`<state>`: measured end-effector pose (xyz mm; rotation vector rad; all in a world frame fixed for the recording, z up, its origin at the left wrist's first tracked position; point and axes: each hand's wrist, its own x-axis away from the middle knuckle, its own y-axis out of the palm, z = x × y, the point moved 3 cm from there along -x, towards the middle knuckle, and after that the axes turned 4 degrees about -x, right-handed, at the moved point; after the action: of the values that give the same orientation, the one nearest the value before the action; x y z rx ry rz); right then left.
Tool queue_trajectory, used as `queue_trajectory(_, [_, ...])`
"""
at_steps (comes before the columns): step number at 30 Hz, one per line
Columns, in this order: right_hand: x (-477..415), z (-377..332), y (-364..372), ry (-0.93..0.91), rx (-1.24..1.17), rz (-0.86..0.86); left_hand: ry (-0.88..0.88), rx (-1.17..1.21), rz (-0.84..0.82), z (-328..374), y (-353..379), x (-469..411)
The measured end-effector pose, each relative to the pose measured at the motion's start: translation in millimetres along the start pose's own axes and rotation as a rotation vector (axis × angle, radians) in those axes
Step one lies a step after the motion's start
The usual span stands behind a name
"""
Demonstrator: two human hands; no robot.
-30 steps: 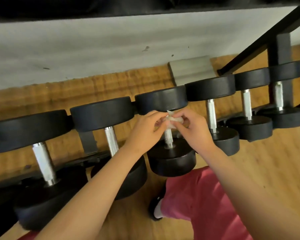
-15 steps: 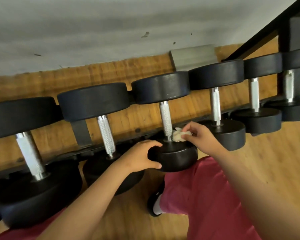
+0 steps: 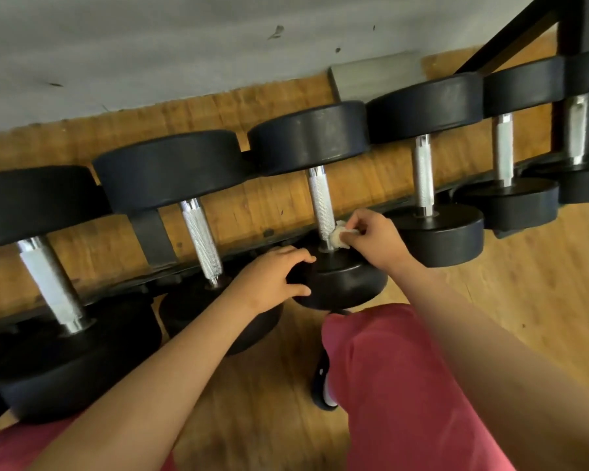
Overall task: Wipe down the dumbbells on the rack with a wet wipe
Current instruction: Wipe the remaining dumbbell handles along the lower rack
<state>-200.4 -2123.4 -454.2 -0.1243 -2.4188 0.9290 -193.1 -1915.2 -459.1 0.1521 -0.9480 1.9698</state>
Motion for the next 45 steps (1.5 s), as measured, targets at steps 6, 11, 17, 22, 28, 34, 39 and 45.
queue_trajectory(6, [-2,3,-2,-0.018,0.014,0.041,0.06,-0.27,0.003,12,5,3])
queue_trajectory(11, [-10,4,0,-0.026,0.131,0.002,-0.057,-0.712,0.008,8,12,4])
queue_trajectory(17, [-11,6,-2,-0.071,0.119,-0.189,-0.107,-0.981,0.11,18,27,11])
queue_trajectory(22, [-17,3,-2,-0.047,0.14,-0.315,-0.076,-1.013,0.105,22,27,10])
queue_trajectory(28, [-23,-4,1,-0.064,0.233,-0.376,-0.058,-1.045,0.134,26,27,11])
queue_trajectory(34, [-23,8,-1,-0.049,0.068,-0.251,-0.051,-1.056,0.15,27,27,12])
queue_trajectory(39, [-23,-3,0,-0.013,0.027,-0.323,-0.042,-1.06,0.148,27,27,11])
queue_trajectory(45, [-21,-1,-3,0.166,-0.339,-0.338,-0.029,-1.043,0.167,23,29,9])
